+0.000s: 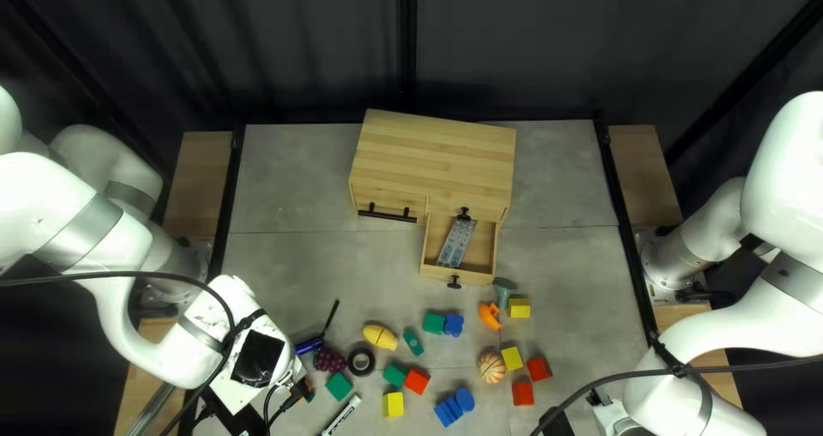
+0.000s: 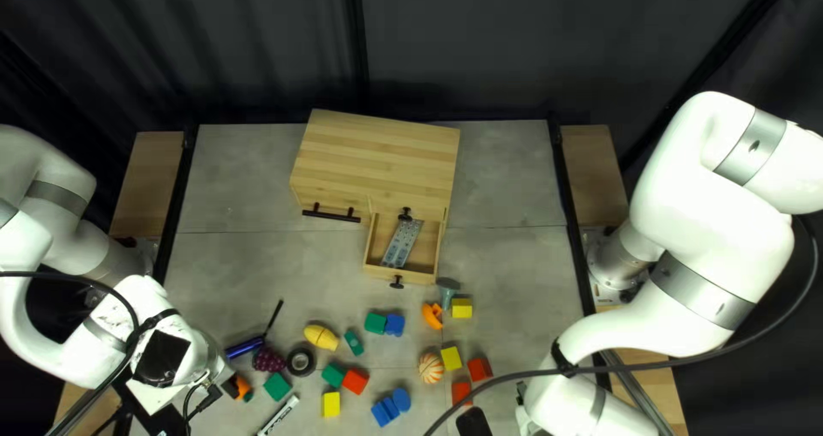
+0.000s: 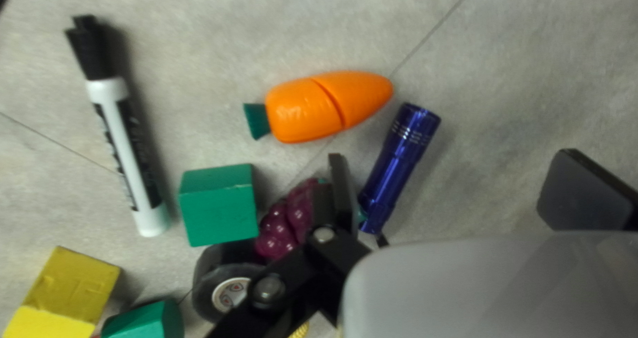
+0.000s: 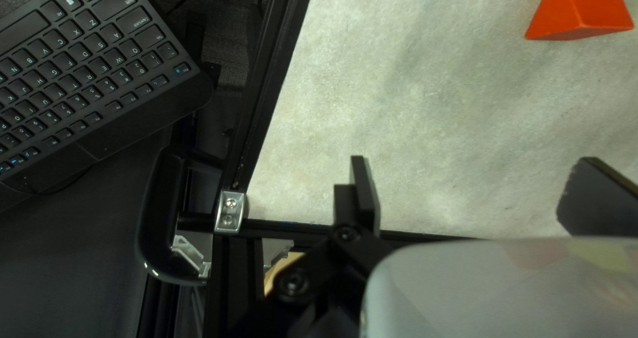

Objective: Open drawers and place objects into drawer and close

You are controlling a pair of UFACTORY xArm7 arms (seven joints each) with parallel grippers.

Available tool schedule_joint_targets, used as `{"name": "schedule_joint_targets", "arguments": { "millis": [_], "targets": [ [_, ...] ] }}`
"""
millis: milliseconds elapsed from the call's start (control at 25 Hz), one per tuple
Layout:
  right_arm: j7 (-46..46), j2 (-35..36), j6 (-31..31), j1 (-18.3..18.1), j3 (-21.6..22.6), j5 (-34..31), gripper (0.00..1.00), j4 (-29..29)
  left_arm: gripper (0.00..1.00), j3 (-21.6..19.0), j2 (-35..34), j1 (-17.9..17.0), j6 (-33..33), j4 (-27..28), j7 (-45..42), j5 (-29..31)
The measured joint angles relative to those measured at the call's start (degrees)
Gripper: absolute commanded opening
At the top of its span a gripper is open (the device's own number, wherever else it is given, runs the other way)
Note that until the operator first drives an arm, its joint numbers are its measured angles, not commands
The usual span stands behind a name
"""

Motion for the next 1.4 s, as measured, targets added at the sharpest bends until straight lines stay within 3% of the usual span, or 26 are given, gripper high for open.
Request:
{"name": "schedule_joint_targets", "arguments": {
  "millis": [880,1400],
  "targets": [
    [0.0,0.0,0.0,0.0,0.0,0.0,1.0,0.0,1.0,0.2,1.7,0.5,-7.3,-4.8,0.2,2.7],
    [0.0,0.0,0.0,0.0,0.0,0.0,1.0,0.0,0.93,0.9,2.4,1.3,-10.2,-6.5,0.4,3.5]
  ]
}}
